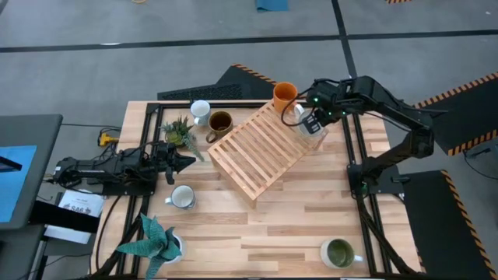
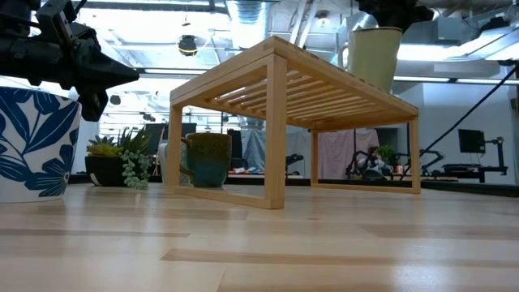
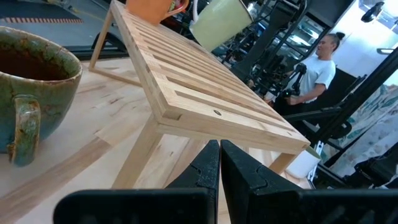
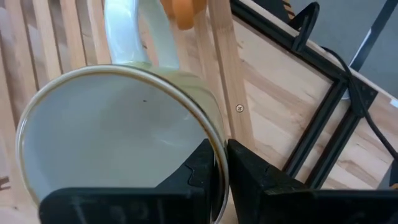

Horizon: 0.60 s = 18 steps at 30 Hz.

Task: Place coffee mugs
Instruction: Put the green mug on the shelf

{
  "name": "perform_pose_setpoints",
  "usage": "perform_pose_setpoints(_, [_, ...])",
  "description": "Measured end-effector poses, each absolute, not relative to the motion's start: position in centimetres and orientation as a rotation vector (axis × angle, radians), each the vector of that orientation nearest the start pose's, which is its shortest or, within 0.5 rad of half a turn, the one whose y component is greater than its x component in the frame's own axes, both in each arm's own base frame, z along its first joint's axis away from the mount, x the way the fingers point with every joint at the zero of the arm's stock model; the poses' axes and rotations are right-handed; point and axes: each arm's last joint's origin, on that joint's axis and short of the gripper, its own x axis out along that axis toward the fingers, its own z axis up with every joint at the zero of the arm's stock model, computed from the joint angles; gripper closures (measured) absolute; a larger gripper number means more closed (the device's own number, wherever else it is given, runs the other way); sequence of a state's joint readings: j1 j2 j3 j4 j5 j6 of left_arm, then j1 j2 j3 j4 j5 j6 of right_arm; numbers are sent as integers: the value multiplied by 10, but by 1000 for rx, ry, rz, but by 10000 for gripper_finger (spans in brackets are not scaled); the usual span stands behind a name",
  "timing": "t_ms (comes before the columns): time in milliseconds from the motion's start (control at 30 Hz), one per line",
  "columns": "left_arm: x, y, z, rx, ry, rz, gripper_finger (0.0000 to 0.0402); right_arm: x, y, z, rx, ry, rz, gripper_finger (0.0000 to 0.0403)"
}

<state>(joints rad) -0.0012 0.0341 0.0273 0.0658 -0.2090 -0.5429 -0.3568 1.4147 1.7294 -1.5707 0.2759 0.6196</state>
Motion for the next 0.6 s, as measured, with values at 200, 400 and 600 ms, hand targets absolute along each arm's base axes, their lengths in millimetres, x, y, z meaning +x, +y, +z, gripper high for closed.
perform_pose_setpoints(200, [97, 6, 176, -547, -114, 187, 401, 205, -88, 406, 576, 1062, -934, 336])
perform_pose_setpoints(400, [97, 6, 176, -547, -114, 187, 401, 207, -90, 404, 589, 1073, -928, 336])
perform_pose_setpoints(600, [97, 6, 176, -547, -113, 187, 402, 214, -92, 400, 591, 1095, -928, 336])
